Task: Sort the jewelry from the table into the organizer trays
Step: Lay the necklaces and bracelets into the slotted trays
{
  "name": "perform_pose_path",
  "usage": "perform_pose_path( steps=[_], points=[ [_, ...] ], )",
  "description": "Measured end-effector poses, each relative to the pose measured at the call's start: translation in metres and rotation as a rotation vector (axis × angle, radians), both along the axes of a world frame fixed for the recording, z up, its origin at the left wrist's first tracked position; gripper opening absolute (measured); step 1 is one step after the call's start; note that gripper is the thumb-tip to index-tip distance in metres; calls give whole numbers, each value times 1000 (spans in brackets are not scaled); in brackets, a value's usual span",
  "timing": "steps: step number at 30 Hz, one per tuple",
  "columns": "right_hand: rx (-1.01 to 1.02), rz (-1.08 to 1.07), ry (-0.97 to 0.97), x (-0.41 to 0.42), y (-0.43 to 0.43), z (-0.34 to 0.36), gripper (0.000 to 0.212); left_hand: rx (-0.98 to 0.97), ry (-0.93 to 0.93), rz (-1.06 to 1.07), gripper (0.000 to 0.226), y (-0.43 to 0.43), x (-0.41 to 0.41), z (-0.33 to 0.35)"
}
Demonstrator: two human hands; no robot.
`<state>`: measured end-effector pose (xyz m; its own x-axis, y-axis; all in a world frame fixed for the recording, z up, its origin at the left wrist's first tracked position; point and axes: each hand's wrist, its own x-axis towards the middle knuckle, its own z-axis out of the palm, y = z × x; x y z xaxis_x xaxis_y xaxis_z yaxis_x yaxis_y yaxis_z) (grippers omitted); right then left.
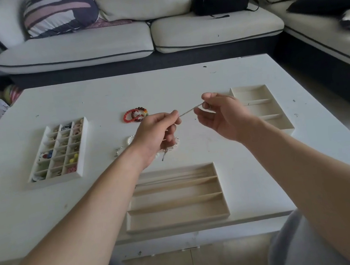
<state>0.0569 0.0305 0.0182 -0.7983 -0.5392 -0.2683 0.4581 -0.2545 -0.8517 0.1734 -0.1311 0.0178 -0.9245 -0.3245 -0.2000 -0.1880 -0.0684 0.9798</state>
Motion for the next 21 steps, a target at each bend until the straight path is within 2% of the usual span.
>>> perform_pose_path(
  steps=[4, 7, 10, 12, 15, 21],
  points=[
    [-18, 36, 37, 1, 1, 2, 14, -248, -153, -31, 34, -12, 8, -1],
    [63, 170, 165, 4, 2, 5, 12, -341, -291, -56, 39, -11, 14, -5],
    [93, 275, 246, 11, -4, 8, 14, -455, -190, -12, 36, -6, 12, -9],
    [103, 327, 265, 16, -9, 11, 12, -386, -54, -5, 24, -1, 10, -6],
    [115, 376, 264, 20, -13, 11, 10, -176, 93, -41, 24, 7, 7, -4],
    [168, 380, 284, 13, -8, 11, 14, -42, 119, -36, 14, 7, 8, -6]
  ],
)
